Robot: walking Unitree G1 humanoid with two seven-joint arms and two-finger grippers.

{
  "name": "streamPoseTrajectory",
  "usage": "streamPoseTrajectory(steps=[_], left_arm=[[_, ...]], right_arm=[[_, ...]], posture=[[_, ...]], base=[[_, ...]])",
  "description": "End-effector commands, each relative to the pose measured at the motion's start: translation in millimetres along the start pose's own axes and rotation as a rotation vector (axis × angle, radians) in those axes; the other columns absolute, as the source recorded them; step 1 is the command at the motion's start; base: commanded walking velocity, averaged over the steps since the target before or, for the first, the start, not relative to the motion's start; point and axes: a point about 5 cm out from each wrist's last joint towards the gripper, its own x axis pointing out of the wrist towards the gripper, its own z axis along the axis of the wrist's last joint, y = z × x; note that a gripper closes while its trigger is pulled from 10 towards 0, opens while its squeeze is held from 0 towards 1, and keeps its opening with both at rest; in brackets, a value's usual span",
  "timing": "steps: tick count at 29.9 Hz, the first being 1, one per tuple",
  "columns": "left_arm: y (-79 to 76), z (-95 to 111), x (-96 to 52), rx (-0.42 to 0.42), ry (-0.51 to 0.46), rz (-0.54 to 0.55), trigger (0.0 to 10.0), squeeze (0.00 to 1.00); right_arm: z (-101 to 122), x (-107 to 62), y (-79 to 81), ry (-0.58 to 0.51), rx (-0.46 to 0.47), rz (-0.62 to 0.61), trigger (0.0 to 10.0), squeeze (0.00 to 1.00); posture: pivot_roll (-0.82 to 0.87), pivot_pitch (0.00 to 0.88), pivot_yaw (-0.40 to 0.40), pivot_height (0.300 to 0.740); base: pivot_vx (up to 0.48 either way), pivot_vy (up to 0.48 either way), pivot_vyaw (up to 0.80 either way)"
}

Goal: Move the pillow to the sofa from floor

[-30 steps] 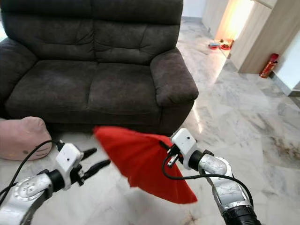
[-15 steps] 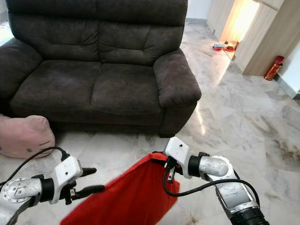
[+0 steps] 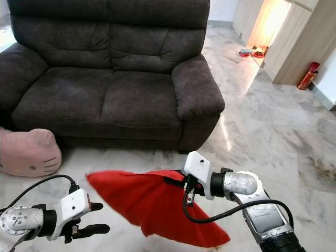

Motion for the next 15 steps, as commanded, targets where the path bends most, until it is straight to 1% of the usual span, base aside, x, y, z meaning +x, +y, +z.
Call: streamPoseTrajectory(steps=[1,4,6,8,12,15], left_arm=[[1.1,4,-0.7,0.033,0.005,-0.017,10.0,0.0],[2.9,11,-3.6,0.051,-0.003,-0.027,10.0,0.0],[3.3,14,-5.4,0.059,-0.007,-0.036,10.0,0.0],[4.7,18,-9.8,0.071,-0.002,-0.06,10.0,0.0],[6.1,18,-12.1,0.07,0.008,-0.068,10.0,0.0],[6.9,14,-16.2,0.076,0.046,-0.081,10.0,0.0]], right_arm=[[26,-7.0,-3.0,-0.096,-0.08,-0.001,10.0,0.0],[21,-8.7,1.6,-0.062,-0.092,0.042,10.0,0.0],[20,-9.3,4.1,-0.059,-0.092,0.065,10.0,0.0],[18,-10.5,6.7,-0.039,-0.089,0.094,10.0,0.0],[15,-10.2,7.3,-0.021,-0.093,0.099,10.0,0.0],[15,-9.3,9.3,-0.021,-0.091,0.114,10.0,0.0]], posture=[[0.17,0.001,-0.085,0.74],[0.17,0.0,-0.087,0.74],[0.17,0.0,-0.087,0.74],[0.17,0.0,-0.087,0.74],[0.18,0.0,-0.085,0.74],[0.17,0.0,-0.083,0.74]], base=[[0.0,0.0,0.0],[0.0,0.0,0.0],[0.0,0.0,0.0],[0.0,0.0,0.0],[0.0,0.0,0.0],[0.0,0.0,0.0]])
